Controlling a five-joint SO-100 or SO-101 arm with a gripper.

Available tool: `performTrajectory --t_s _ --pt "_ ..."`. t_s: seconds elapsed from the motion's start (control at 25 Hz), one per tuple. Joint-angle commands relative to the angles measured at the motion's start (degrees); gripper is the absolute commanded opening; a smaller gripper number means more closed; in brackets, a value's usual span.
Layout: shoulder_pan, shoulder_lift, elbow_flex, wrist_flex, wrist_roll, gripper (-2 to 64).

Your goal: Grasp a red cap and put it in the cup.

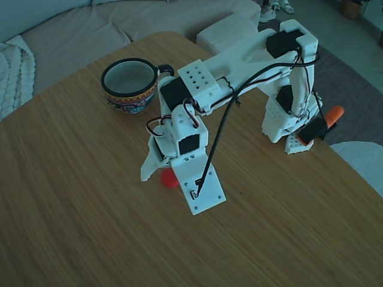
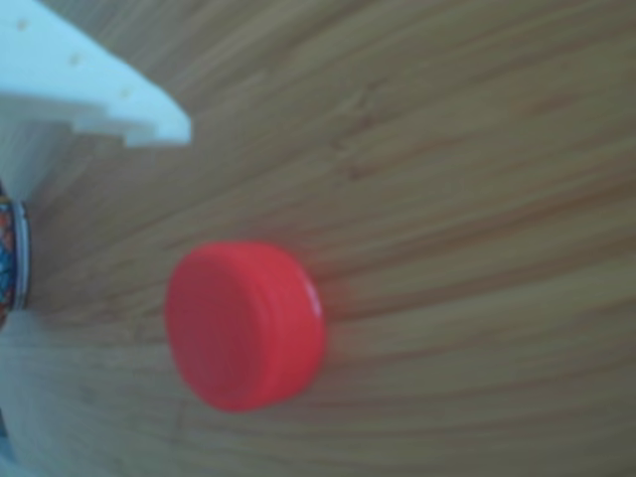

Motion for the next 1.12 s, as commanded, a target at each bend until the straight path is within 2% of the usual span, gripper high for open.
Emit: performTrajectory --t_s 0.0,0.24,1.08 --pt "0.0 0.9 -0.2 -0.7 0.1 50.4" --pt "-0.2 0.9 3.2 -3.3 0.1 50.4" --pt "-0.4 0.9 4.2 -3.4 0.1 50.4"
